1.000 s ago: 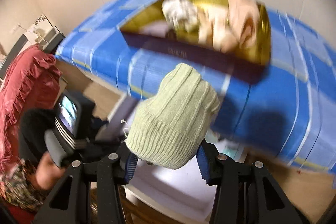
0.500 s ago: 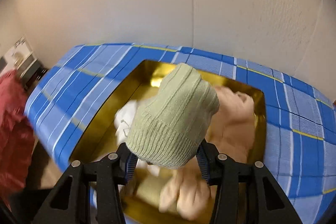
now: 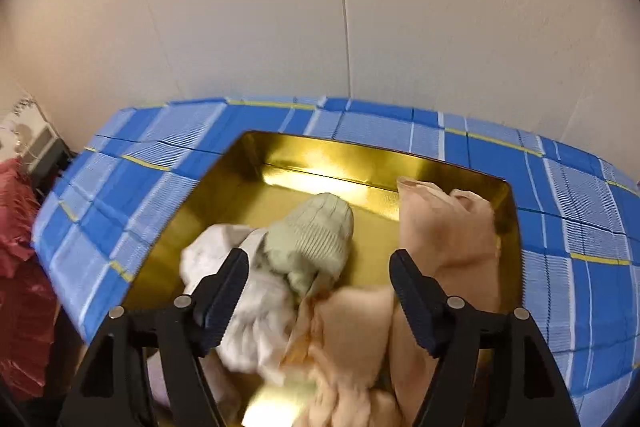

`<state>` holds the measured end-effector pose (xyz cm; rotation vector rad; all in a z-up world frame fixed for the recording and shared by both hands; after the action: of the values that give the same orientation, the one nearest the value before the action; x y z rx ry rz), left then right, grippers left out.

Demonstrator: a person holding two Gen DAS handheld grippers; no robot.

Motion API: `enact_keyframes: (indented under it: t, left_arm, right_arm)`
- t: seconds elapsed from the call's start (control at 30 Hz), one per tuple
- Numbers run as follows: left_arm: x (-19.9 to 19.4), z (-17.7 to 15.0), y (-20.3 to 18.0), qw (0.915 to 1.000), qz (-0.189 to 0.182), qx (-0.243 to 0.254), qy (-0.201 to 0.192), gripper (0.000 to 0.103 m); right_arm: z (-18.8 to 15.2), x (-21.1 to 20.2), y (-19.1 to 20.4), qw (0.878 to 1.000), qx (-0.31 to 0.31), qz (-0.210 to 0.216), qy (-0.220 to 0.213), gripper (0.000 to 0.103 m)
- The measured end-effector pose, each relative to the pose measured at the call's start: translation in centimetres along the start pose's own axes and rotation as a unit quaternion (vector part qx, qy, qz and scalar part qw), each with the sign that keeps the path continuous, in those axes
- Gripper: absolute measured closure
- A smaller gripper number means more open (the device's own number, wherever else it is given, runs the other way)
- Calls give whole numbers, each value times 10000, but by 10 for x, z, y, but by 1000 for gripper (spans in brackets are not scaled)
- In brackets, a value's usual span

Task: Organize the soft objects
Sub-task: 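Grasp the black sock with the left gripper while the right gripper returns to the drawer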

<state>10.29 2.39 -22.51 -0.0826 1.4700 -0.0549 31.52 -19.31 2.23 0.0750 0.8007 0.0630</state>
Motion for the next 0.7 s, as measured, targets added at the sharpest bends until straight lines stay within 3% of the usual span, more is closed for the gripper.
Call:
enact_keyframes:
  t: [0.2,0.37,0.53,0.7]
  left_arm:
    - [9,-4,10,9997,209,-84,124,31]
    - [18,-9,22,9988,303,-276,285,31]
    - [30,-11,28,9975,391,-391,445,31]
    - [49,-13,25,9962,423,-384,661,31]
  right_arm:
    - [-57,-79,10,9966,-250,541,-561,22]
    - [-130,-119,23,9924,-378,980,-647,16]
    - [-207,-98,30,9947,-501,899,-1,16]
    - [-270,-45,23,9892,-313,543,1324,16]
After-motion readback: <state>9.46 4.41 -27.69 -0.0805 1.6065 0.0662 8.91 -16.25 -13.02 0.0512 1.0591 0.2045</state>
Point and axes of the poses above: each gripper's, at about its wrist camera, not at the fingertips, and x roughly the way its jaws point, y to its left, z to its top, the point moved 7 cm from there along x, roughly the way its jaws point, and after that the axes turned 1 degree about -y, right-handed, at the moved point
